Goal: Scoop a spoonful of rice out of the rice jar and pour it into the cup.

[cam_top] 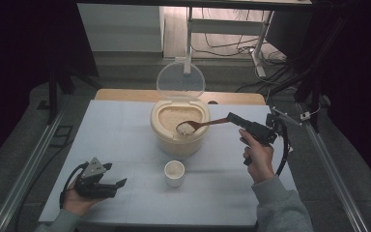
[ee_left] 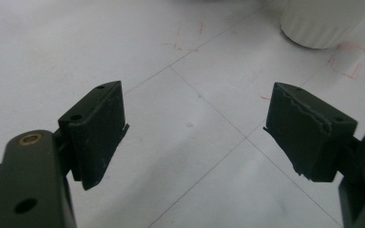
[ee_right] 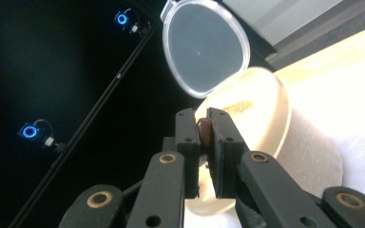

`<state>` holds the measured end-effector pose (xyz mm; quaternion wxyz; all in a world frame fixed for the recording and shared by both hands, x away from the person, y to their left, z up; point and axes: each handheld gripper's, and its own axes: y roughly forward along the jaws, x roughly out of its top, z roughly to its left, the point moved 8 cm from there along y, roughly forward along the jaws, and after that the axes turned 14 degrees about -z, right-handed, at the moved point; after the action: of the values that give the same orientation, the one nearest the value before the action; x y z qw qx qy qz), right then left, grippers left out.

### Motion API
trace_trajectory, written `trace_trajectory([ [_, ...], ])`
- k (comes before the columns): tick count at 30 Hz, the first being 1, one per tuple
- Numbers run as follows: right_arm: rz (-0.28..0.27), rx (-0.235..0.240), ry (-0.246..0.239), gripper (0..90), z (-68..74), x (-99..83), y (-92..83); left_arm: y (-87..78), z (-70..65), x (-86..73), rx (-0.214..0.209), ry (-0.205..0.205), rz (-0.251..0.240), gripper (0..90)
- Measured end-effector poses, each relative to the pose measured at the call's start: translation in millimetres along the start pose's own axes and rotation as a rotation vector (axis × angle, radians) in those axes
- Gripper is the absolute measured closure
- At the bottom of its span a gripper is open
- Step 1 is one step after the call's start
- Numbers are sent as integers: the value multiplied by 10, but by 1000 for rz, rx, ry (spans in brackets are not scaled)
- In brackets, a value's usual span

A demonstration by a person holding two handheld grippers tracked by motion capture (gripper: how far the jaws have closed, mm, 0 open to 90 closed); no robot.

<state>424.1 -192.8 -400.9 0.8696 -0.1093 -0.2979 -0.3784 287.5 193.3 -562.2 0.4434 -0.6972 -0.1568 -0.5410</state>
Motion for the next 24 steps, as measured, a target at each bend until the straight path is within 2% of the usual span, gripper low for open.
trace_trajectory([
  [11,70,21,15,829,6,-176,-146,16,1,-2,0,1,5,203],
  [24,162,7,-19,829,-14,-391,-195,23,1,-5,1,1,9,203],
])
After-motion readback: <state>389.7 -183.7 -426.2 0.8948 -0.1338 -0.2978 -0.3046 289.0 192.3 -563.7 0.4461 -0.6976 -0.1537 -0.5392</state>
